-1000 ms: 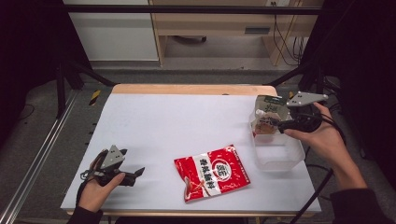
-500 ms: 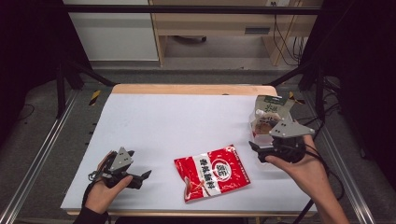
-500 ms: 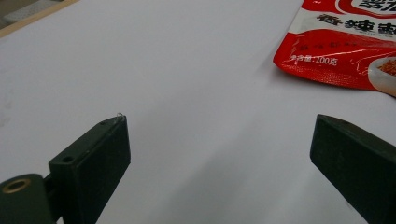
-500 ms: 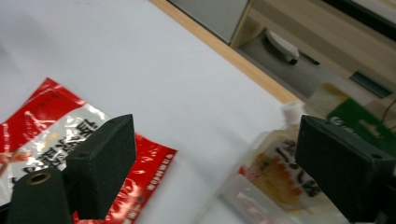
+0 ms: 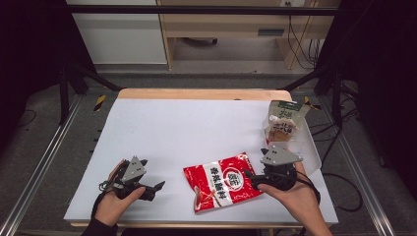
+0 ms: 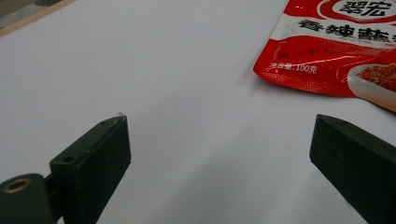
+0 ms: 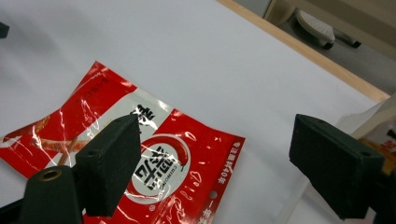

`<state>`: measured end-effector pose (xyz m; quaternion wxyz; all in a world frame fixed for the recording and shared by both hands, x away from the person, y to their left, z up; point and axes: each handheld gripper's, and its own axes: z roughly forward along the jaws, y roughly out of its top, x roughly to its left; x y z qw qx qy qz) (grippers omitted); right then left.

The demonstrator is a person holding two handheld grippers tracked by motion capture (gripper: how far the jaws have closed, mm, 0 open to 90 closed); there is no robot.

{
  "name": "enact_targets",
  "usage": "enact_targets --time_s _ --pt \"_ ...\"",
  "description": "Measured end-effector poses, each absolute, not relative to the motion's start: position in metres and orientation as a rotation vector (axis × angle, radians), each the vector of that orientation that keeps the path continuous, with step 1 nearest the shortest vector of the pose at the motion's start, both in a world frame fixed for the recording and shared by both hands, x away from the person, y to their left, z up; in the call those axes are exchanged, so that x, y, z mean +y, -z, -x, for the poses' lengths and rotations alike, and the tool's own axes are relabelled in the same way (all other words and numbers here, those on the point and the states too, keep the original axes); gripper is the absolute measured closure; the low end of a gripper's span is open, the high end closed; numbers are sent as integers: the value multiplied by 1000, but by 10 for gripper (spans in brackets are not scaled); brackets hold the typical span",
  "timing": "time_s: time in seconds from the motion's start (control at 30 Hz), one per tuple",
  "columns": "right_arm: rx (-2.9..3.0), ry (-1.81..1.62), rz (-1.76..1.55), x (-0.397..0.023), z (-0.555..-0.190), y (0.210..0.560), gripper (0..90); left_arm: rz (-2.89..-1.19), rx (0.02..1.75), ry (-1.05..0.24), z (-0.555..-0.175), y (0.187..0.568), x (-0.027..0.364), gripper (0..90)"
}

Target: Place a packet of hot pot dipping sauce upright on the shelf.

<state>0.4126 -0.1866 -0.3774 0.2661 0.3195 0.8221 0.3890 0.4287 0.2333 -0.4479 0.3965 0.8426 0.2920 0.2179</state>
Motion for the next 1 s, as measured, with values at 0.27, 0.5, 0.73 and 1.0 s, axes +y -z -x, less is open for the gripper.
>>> enact_targets --time_s 0.27,0.5,0.73,1.0 --pt "2237 -1070 -904 -182 -406 397 187 -2116 741 -557 -429 445 228 53" --pt "2255 -1079 -955 -178 -404 417 198 -2109 724 -566 -433 441 216 63" --pt "2254 -1069 -1006 -178 -401 427 175 -2122 671 -555 -444 433 198 64" --pt "2273 -1047 -1055 -181 -399 439 148 -2151 629 -536 -454 439 178 67"
